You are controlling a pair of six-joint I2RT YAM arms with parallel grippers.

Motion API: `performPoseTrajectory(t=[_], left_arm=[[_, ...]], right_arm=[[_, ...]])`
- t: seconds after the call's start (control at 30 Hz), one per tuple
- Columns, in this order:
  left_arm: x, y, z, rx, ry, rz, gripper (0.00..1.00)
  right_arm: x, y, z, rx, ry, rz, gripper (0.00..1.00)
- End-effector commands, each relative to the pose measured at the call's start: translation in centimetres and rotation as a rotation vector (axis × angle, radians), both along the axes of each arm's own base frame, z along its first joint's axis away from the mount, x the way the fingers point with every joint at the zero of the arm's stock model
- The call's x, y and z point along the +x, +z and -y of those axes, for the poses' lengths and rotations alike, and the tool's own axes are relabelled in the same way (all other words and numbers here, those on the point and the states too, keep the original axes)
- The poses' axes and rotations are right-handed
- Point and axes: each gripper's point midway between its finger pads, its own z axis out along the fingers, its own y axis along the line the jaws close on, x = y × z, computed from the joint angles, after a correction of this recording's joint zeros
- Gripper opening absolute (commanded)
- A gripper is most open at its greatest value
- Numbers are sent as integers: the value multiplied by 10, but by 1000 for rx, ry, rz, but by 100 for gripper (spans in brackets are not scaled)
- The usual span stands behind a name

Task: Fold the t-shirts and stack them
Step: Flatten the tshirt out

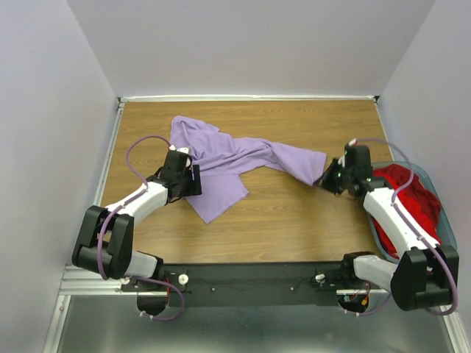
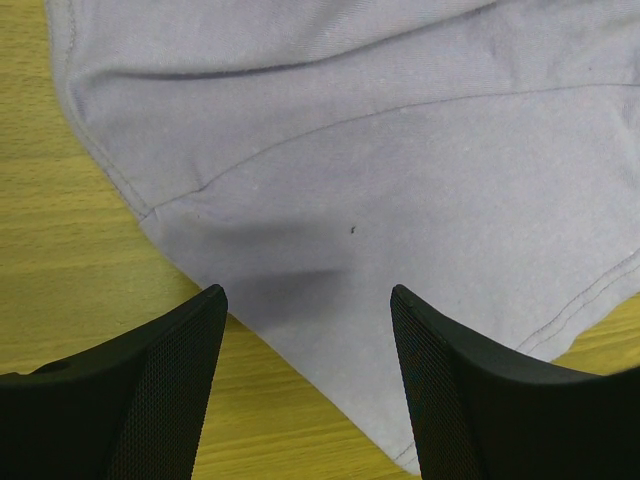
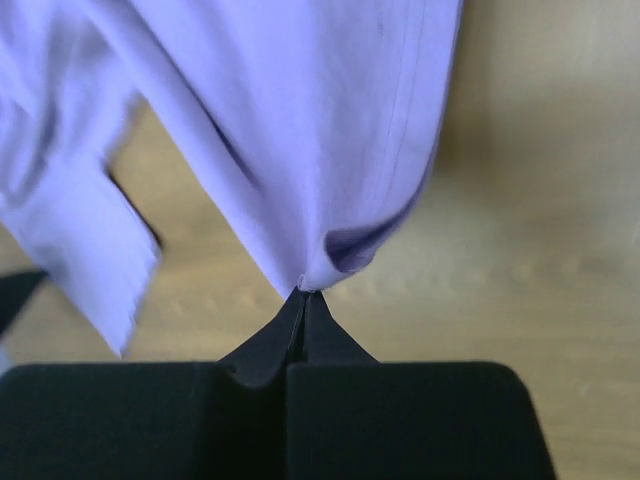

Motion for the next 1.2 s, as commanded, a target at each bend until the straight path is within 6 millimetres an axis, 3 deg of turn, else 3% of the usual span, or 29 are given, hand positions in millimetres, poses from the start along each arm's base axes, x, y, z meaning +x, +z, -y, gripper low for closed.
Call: performPoseTrajectory(t=[0.0,0.07,0.13,0.23,0.27,0.37,0.43,0.57,0.77,0.97,1.03,1.1,1.17], left_arm=[[7,5,-8,29,24,20,75],[7,6,-9,34,33,26,75],[7,7,-9,32,37,29,75],[6,7,-8,23,42,28,75],[5,6,-7,16,39,22,75],[3,4,-5,0,39,15,75],[1,2,-5,0,38,6,75],[-3,-8,-8,25,39,-35,75],[-6,-22,-27,59,91,-89,74],[6,-34,-48,64,151,-126,74],[18,-32,-51,66,161,-119,74],[32,-36,-54,73,167,-129,74],[44,-39,-56,78,172,-134,74]], right_arm=[[-69,-47,-27,170,71,-249,1],[-99,-67,-34,217,103,-350,2],[-110,-72,-36,234,117,-374,7],[-110,-73,-34,224,117,-369,22],[-106,-72,-32,208,111,-359,32],[-81,-55,-27,156,121,-295,41],[-55,-37,-19,92,109,-218,43],[-16,-29,2,-37,56,-160,43],[24,-61,11,-54,21,-185,36],[63,-93,19,-63,-28,-184,35],[82,-93,28,-82,-58,-165,35],[96,-106,36,-104,-80,-181,35],[119,-101,40,-109,-93,-155,35]])
